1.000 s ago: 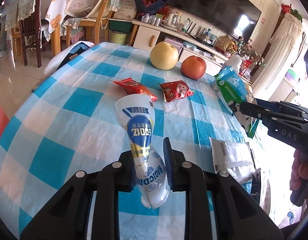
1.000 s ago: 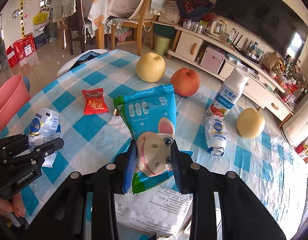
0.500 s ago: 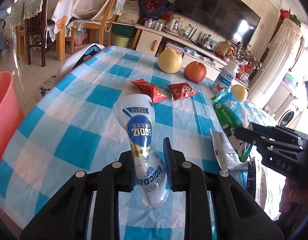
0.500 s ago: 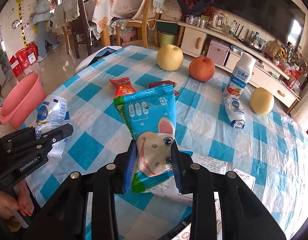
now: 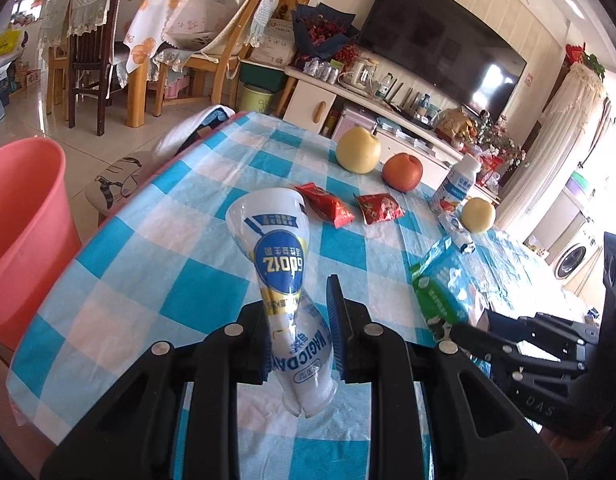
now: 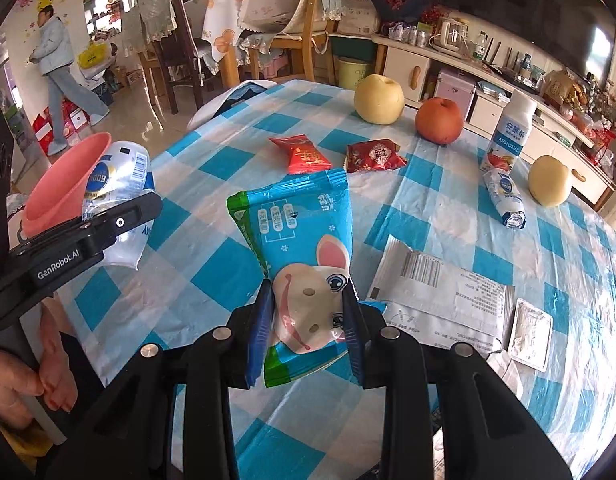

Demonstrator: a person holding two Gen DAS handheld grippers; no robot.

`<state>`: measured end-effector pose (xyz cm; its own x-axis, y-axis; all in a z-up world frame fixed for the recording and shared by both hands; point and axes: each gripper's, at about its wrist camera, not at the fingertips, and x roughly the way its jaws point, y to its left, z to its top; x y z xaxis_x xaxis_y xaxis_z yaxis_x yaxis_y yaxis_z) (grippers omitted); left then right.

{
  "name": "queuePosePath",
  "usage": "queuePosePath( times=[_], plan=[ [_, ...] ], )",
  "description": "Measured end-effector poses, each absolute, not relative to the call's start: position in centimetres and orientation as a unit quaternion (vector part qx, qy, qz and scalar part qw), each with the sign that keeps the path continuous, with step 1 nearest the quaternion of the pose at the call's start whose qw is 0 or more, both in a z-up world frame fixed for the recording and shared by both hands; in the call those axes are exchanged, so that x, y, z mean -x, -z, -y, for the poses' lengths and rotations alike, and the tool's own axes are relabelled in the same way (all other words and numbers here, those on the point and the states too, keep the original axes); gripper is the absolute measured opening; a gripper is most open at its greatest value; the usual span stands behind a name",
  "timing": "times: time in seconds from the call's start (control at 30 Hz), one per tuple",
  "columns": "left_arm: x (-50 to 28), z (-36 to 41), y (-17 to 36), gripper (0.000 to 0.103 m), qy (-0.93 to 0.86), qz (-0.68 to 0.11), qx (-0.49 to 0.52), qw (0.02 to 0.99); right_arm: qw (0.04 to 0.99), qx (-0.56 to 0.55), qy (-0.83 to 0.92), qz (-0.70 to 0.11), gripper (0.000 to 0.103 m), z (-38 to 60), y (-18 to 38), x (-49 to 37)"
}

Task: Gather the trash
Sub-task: 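Lift the bottle with the left tool while the right tool lifts the cow-print packet, then carry both items over the pink bucket and open both tools to drop them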

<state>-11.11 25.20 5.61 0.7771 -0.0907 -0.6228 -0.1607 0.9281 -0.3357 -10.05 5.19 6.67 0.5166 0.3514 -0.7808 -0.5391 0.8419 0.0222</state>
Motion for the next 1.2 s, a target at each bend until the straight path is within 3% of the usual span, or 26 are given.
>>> queuePosePath(
  times=[0.43, 0.87, 1.2],
  plan=[
    [13.4, -31.2, -7.0, 0.025, -0.076, -0.268, 0.249, 0.928, 0.85, 0.105, -0.311, -0.411, 0.034, -10.8, -8.3, 11.4],
    [19.4, -40.3, -8.9, 0.025, -0.247, -0.126, 0.315, 0.908, 0.81, 0.104, -0.426, -0.389, 0.035, -23.4, -11.4, 12.9],
    [22.4, -47.4, -6.8, 0.025, -0.32, -0.121, 0.398, 0.851, 0.776, 0.096, -0.489, -0.385, 0.035, -33.5, -12.3, 12.6]
  ],
)
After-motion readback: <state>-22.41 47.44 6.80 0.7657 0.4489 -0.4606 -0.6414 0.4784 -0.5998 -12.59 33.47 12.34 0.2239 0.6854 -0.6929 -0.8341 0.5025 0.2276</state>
